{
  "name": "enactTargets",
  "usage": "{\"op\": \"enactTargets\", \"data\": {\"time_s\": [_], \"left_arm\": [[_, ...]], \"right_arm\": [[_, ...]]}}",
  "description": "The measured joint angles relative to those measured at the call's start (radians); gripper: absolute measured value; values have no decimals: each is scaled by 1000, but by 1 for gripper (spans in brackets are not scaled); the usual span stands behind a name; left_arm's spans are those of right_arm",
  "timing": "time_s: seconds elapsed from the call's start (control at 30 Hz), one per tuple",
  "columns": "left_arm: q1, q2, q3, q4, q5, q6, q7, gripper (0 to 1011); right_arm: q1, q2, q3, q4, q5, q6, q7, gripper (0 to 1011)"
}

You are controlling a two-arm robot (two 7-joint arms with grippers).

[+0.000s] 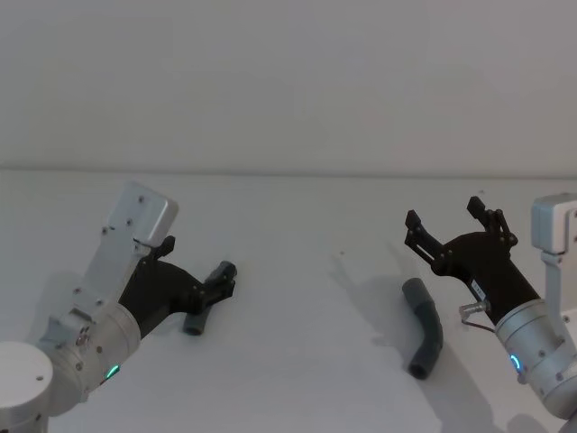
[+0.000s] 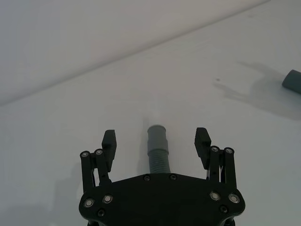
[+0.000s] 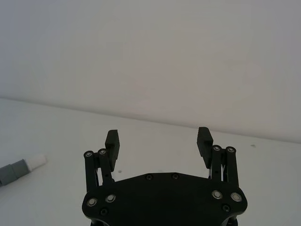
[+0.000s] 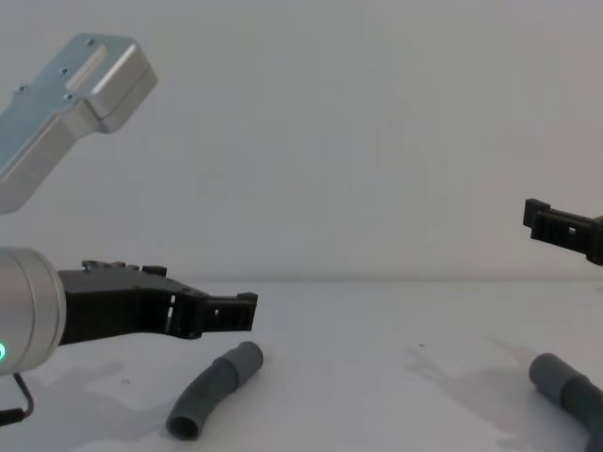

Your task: Use both hands to pick up one end of the pipe from the table, align the ends, and insert them.

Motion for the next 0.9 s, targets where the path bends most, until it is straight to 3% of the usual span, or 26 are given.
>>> {"op": "enactTargets", "data": {"time_s": [0.37, 0.9], "left_arm": [[5, -29, -28, -19, -44, 115, 1, 1001], [-35, -37, -31, 43, -59, 189, -31, 1001]], "right_arm": [[0, 0, 0, 0, 0, 0, 0, 1000], [0, 0, 0, 0, 0, 0, 0, 1000]]}}
